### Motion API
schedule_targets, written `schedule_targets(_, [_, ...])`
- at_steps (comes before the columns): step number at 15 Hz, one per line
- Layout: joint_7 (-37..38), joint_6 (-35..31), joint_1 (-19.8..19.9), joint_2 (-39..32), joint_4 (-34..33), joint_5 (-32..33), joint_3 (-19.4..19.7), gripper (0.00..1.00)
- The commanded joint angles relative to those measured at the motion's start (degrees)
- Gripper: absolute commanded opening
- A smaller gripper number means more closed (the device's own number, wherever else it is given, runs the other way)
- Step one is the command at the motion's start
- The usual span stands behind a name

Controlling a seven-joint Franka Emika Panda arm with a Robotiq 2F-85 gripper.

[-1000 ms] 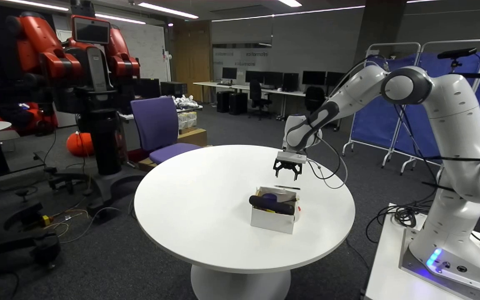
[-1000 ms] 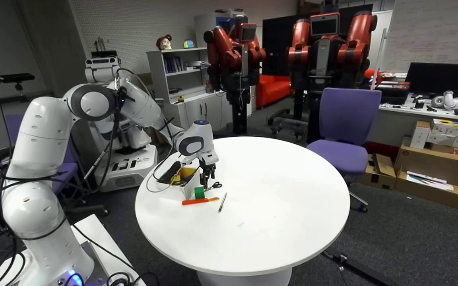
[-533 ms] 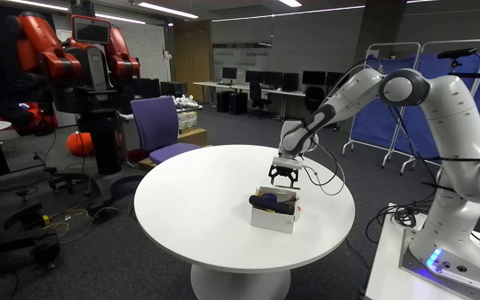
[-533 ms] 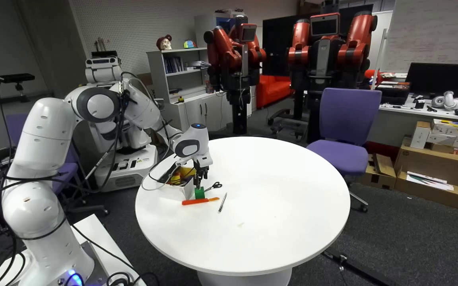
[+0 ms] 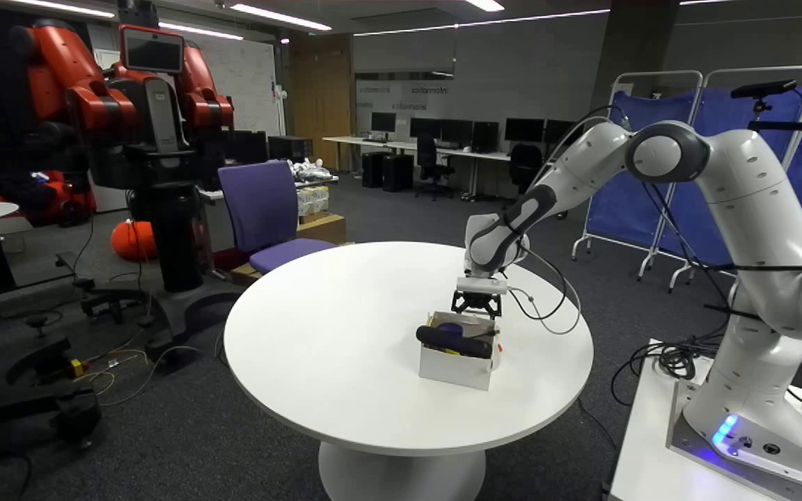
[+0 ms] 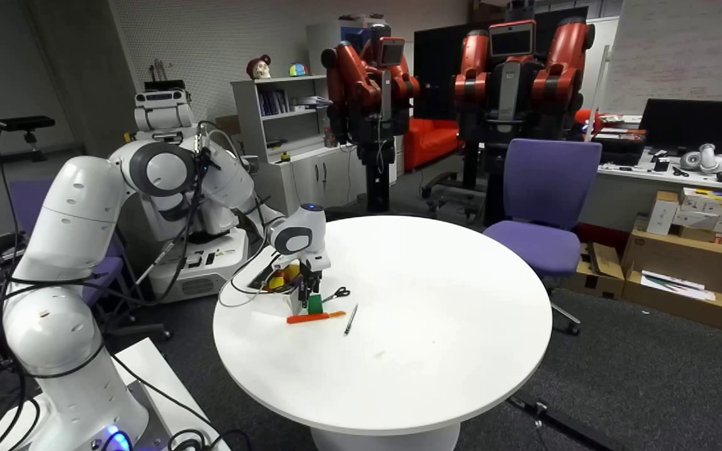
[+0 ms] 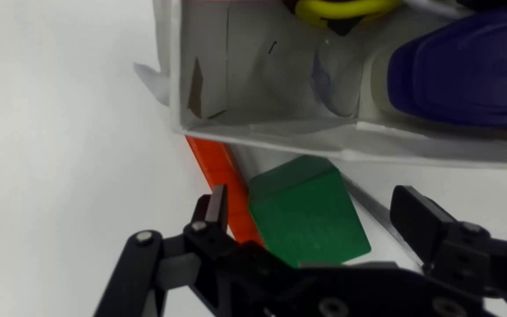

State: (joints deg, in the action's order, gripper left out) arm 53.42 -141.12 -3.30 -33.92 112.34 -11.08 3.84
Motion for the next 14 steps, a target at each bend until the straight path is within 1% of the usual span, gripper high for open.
schedule_targets(1, [-0.51, 2.00, -1.34, -0.12, -0.26, 2.45, 1.63, 1.00])
schedule_targets(7, [-0.12, 4.20, -2.32, -0.99, -0.79, 7.27, 4.04, 1.00])
schedule_targets(8, [-0.02, 4.20, -2.47, -1.24, -0.96, 8.09, 4.40, 0.75])
schedule_targets(9, [0.14, 4.02, -2.59, -1.46, -1.04, 8.80, 4.69, 0.74])
schedule_targets(10, [0.15, 4.07, -2.68, -1.59, -1.09, 9.33, 4.88, 0.68])
schedule_targets(14, [0.07, 4.12, -3.37, -0.59, -0.63, 10.87, 5.04, 0.37])
